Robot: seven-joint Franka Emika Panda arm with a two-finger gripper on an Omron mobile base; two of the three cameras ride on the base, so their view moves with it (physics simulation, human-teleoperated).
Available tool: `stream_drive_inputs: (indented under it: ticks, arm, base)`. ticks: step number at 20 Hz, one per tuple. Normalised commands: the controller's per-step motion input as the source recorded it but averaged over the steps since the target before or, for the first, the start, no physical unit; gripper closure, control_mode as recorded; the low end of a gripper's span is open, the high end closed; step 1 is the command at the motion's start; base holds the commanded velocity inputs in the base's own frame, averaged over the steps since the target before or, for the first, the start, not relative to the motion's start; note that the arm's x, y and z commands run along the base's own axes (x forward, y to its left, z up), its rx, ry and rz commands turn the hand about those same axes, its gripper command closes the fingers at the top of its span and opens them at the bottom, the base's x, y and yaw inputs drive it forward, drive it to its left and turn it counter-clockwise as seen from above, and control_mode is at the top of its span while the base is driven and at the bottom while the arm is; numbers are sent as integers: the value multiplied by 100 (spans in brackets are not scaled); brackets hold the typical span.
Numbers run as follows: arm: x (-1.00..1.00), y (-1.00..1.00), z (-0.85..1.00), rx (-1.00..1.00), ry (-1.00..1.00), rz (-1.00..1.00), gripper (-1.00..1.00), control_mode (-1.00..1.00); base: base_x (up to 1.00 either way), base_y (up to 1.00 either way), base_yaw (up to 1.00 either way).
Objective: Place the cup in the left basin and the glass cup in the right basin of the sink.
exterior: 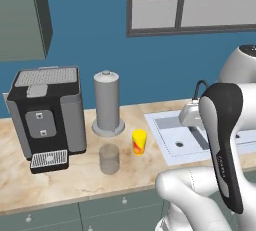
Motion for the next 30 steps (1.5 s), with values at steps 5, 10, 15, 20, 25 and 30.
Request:
stream_drive_inputs:
  ticks: [5,10,15,20,25,30]
  arm:
    - [0,0,0,0,0,0,-100,100]
    - [0,0,0,0,0,0,-100,100]
    - [0,2,0,0,0,0,-100,-100]
    - [0,39,-3,0,0,0,-100,-100]
    - [1,61,-7,0,0,0,-100,-100]
    - [14,57,-14,0,0,0,-100,-100]
  base:
    - [13,9,0]
    - [0,0,0]
    - [0,0,0]
    - [0,0,0]
    - [0,0,0]
    - [0,0,0]
